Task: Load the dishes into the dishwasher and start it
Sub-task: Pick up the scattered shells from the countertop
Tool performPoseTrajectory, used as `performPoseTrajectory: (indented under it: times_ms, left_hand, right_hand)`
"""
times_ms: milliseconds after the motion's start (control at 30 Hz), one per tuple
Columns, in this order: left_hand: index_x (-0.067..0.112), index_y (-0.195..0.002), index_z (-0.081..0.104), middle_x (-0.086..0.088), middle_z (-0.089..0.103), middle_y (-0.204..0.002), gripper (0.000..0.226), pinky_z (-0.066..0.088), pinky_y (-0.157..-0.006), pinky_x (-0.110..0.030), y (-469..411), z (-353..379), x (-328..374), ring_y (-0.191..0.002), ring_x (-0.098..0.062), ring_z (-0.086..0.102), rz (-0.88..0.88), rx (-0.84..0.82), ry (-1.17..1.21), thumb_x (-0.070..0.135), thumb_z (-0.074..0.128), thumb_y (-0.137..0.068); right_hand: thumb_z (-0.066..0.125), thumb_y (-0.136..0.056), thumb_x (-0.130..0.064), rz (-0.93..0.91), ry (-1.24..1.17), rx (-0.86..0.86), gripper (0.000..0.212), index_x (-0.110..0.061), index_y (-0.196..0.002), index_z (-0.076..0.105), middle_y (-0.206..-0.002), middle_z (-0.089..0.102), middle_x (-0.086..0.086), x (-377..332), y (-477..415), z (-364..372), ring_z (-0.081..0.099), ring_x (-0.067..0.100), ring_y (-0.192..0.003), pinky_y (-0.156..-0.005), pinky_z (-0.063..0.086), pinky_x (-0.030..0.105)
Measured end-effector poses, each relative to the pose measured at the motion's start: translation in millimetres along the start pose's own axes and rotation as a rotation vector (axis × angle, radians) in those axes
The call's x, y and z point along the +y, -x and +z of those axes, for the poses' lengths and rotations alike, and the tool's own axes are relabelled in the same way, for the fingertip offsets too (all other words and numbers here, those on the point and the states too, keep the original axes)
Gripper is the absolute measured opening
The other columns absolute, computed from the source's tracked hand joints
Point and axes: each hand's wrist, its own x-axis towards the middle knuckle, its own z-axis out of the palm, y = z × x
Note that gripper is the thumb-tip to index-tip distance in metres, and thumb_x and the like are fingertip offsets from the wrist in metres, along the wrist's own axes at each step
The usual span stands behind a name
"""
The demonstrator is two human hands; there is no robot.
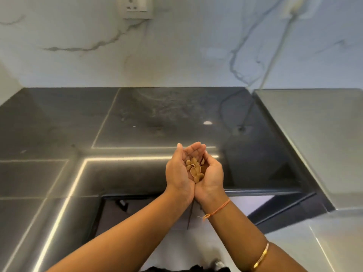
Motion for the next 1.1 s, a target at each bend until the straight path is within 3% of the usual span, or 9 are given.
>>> performPoseTrajectory:
  times_ms: [67,200,367,500,600,700,800,967,1100]
  left_hand:
    - [0.003,-0.094,0.069,-0.014,0.073,-0.097,0.046,0.053,-0.080,-0.028,-3.8,31.0,-26.7,-0.091,-0.021,0.070,-0.040,-0.054,-0.029,0.033,0.036,-0.100]
    - [0.004,-0.101,0.067,-0.012,0.072,-0.103,0.046,0.052,-0.084,-0.029,-3.3,88.3,-90.7,-0.098,-0.020,0.068,-0.163,-0.198,-0.093,0.034,0.032,-0.101]
    - [0.008,-0.102,0.066,-0.009,0.071,-0.105,0.046,0.050,-0.086,-0.025,15.4,130.2,-146.7,-0.103,-0.016,0.065,-0.274,-0.430,-0.259,0.034,0.029,-0.101]
    - [0.006,-0.094,0.071,-0.007,0.073,-0.098,0.044,0.053,-0.083,-0.021,38.4,143.4,-178.1,-0.097,-0.013,0.068,-0.222,-0.645,-0.437,0.025,0.032,-0.101]
    - [0.004,-0.088,0.072,-0.004,0.074,-0.089,0.040,0.054,-0.080,-0.022,57.5,143.3,-199.5,-0.094,-0.014,0.068,-0.291,-0.760,-0.510,0.018,0.037,-0.101]
    - [0.004,-0.094,0.071,-0.005,0.073,-0.095,0.038,0.054,-0.083,-0.023,75.8,133.0,-209.9,-0.097,-0.014,0.068,-0.304,-0.965,-0.661,0.021,0.038,-0.101]
    - [0.006,-0.091,0.072,-0.005,0.073,-0.094,0.037,0.053,-0.086,-0.026,101.5,116.1,-218.4,-0.096,-0.014,0.068,-0.336,-1.158,-0.759,0.020,0.039,-0.100]
    - [0.014,-0.081,0.074,-0.004,0.073,-0.091,0.041,0.052,-0.089,-0.034,150.0,71.2,-244.8,-0.095,-0.017,0.068,-0.507,-1.412,-0.930,0.025,0.038,-0.100]
    - [0.018,-0.076,0.071,-0.004,0.072,-0.089,0.038,0.051,-0.089,-0.034,200.1,31.5,-255.1,-0.095,-0.019,0.067,-0.612,-1.644,-1.068,0.026,0.041,-0.098]
  right_hand:
    - [0.042,-0.097,-0.023,-0.061,-0.051,0.010,0.039,-0.006,-0.079,0.072,-0.081,0.072,0.011,-40.8,2.0,-15.3,0.071,0.023,-0.074,-0.067,0.059,0.031]
    - [0.039,-0.094,-0.015,-0.204,-0.090,0.040,0.032,0.000,-0.100,0.067,-0.094,0.069,0.015,-118.5,20.1,-55.9,0.067,0.028,-0.089,-0.085,0.053,0.037]
    - [0.037,-0.088,-0.008,-0.387,-0.228,0.059,0.031,-0.003,-0.100,0.065,-0.103,0.066,0.016,-167.8,44.9,-103.0,0.066,0.030,-0.095,-0.087,0.053,0.038]
    - [0.036,-0.092,-0.017,-0.497,-0.396,0.034,0.032,-0.002,-0.105,0.062,-0.091,0.069,0.009,-180.9,63.0,-124.3,0.069,0.024,-0.088,-0.087,0.053,0.030]
    - [0.036,-0.091,-0.018,-0.666,-0.537,0.071,0.027,-0.008,-0.105,0.058,-0.089,0.062,0.004,-180.8,79.2,-137.0,0.063,0.019,-0.089,-0.096,0.045,0.025]
    - [0.034,-0.092,-0.018,-0.828,-0.650,0.109,0.028,-0.009,-0.093,0.061,-0.082,0.064,0.004,-167.9,104.4,-149.4,0.068,0.019,-0.078,-0.071,0.057,0.025]
    - [0.030,-0.096,-0.018,-0.996,-0.771,0.188,0.033,-0.007,-0.090,0.061,-0.076,0.067,0.004,-146.6,131.6,-165.4,0.070,0.018,-0.072,-0.064,0.057,0.023]
    - [0.030,-0.096,-0.017,-1.238,-0.985,0.359,0.033,-0.010,-0.085,0.061,-0.073,0.065,0.003,-98.5,177.7,-198.7,0.068,0.016,-0.070,-0.067,0.055,0.020]
    - [0.031,-0.097,-0.015,-1.395,-1.168,0.476,0.034,-0.010,-0.081,0.060,-0.075,0.061,0.005,-56.9,218.0,-233.7,0.061,0.018,-0.079,-0.076,0.048,0.024]
